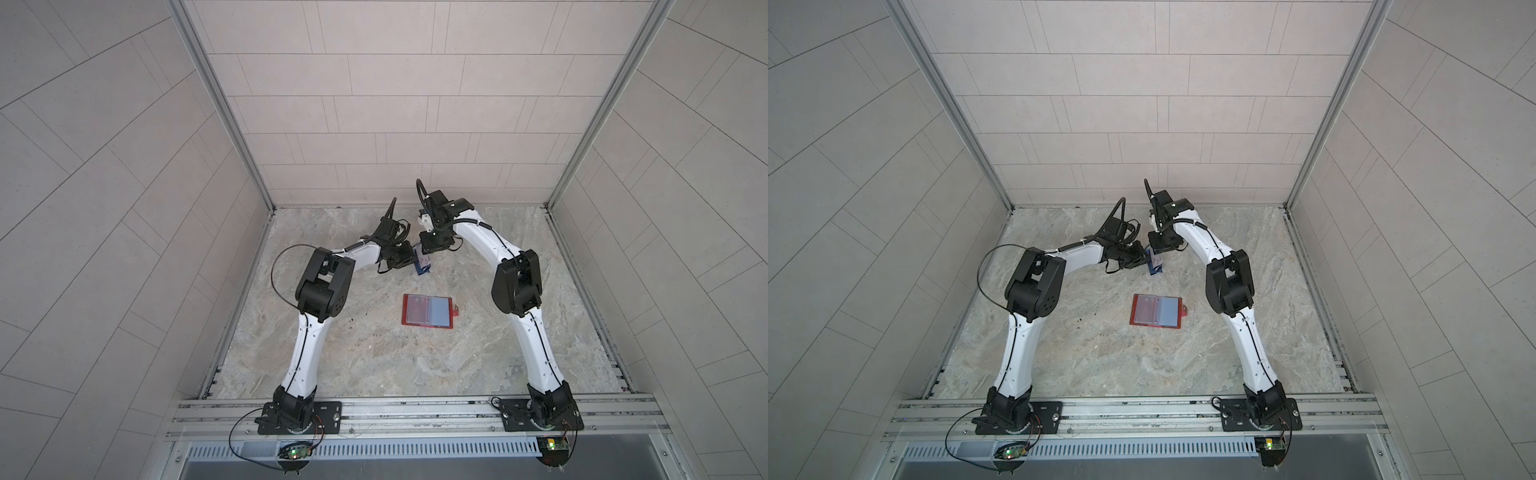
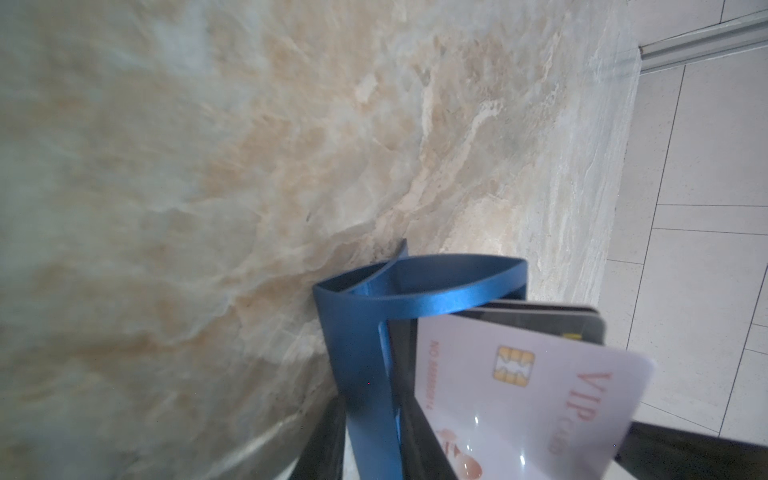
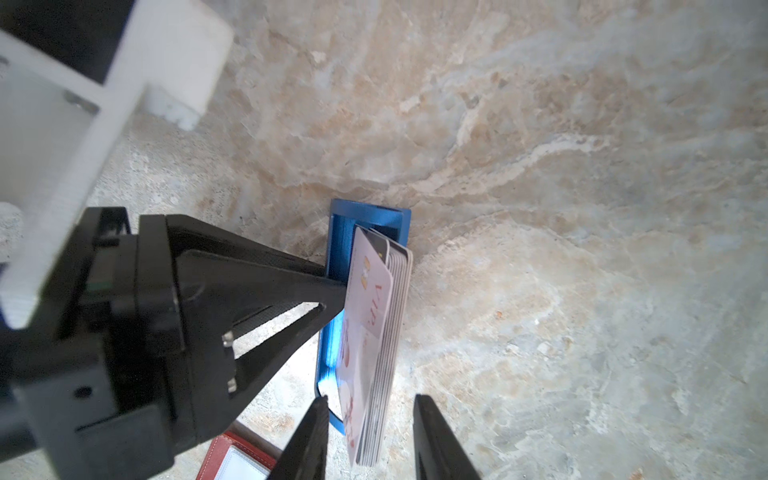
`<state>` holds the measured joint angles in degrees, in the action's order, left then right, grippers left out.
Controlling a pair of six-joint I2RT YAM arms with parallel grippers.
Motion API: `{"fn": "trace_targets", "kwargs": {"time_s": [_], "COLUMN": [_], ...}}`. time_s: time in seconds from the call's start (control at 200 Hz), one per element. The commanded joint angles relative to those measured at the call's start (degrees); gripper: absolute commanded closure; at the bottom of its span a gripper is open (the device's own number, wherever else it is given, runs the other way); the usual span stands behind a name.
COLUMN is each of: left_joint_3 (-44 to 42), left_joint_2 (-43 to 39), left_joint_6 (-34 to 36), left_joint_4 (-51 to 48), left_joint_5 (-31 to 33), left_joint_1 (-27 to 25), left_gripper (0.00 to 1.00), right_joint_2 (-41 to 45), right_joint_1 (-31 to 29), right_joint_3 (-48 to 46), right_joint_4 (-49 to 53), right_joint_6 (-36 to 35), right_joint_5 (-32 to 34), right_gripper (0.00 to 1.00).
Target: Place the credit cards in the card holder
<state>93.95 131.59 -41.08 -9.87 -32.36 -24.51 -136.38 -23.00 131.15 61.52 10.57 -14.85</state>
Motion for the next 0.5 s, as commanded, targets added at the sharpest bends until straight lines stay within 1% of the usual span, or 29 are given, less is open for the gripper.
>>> {"fn": "trace_targets", "kwargs": {"time_s": [0.0,0.16,0.495], "left_joint_3": [-1.4,-1.4,-1.4], "left_joint_2": [2.8,2.9,3.0], "left_joint_6": [0.9,0.9,0.9], "left_joint_4": [-4.1,-4.1,-4.1], "left_joint_5": [1.1,1.0,1.1], "left_joint_1": [-0.1,-0.2,-0.2], "left_gripper": [0.74,0.74,0.74], "right_joint_2": [-2.0,-3.2,-4.6], "right_joint_1": [0.2,0.3,0.3], "right_joint_3": [1.5,1.7,1.7], "right_joint_4": [-0.2,-0.4,-0.2], "right_joint_6": [0.2,0.3,0.2], "right_joint_5": [-1.4,-1.5,1.3], "right_gripper": [0.63,0.62,0.62]}}
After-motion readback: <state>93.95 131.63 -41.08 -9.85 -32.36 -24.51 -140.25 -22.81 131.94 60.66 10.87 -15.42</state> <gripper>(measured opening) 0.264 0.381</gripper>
